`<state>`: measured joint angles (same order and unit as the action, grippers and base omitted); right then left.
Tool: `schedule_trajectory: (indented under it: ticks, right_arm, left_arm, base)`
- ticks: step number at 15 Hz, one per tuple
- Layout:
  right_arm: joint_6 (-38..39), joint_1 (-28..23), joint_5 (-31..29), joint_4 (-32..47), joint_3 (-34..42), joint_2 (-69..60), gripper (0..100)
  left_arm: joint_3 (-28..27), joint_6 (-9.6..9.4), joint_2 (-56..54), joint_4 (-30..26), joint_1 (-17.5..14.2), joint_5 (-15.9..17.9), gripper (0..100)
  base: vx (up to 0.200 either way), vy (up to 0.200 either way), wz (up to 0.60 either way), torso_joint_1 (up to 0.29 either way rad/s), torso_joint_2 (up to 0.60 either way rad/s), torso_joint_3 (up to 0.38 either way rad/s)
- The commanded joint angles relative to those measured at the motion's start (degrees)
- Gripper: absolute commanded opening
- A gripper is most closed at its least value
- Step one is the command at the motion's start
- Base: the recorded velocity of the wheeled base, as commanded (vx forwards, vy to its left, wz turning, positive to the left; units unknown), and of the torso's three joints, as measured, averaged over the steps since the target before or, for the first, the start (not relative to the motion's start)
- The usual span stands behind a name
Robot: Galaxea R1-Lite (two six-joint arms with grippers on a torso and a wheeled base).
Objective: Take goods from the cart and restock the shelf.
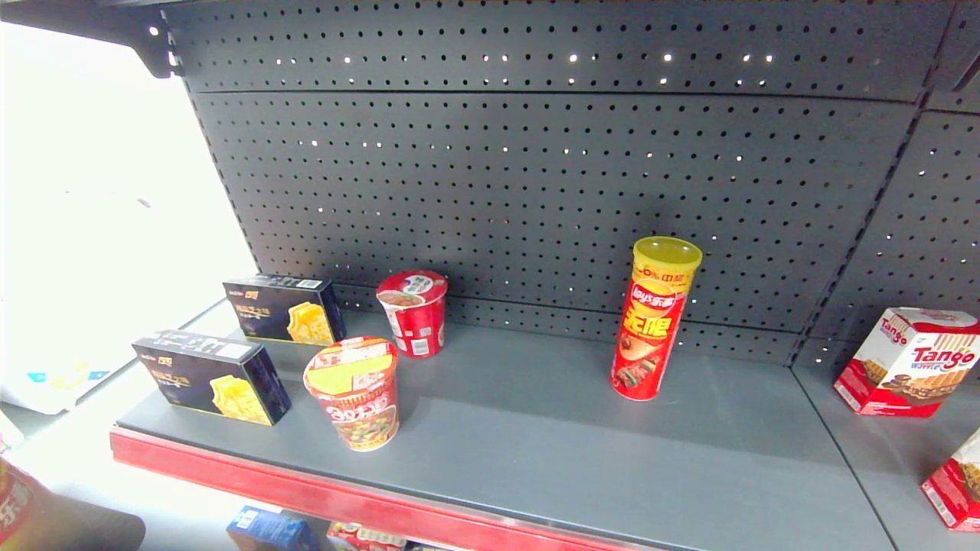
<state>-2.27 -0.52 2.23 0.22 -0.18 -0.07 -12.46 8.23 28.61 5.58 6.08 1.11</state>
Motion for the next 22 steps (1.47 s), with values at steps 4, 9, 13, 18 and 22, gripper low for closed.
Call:
schedule_trajectory:
  ticks: [4,9,13,18,22]
  right_arm:
    - [1.0,0.0,-1.7,0.1,0.1,0.1,100]
    - [1.4,0.0,-1.6,0.0,0.1,0.1,100]
    - [1.8,2.6,3.1,0.7,-27.6,17.6,100]
    - [-0.9,11.9,1.0,5.1,-27.8,21.8,100]
    - [-7.5,20.7,4.1,3.5,-32.8,32.9,100]
  left_arm:
    - [2.5,0.12,0.0,0.0,0.1,0.2,0]
    - [3.9,0.21,-2.9,0.0,0.0,0.0,0]
    - [5.0,0.21,-4.7,0.0,-0.2,-0.2,0]
    - [7.3,0.12,-8.1,0.0,0.2,0.3,0]
    - [7.6,0.12,-8.7,0.0,1.3,0.8,0]
  base:
    - [0.000,0.000,-0.30,0.001,0.00,0.002]
    - [0.000,0.000,-0.12,0.000,0.00,0.000]
    - [0.000,0.000,0.00,0.000,0.00,0.000]
    - [0.000,0.000,0.00,0.000,0.00,0.000]
    - [0.000,0.000,0.00,0.000,0.00,0.000]
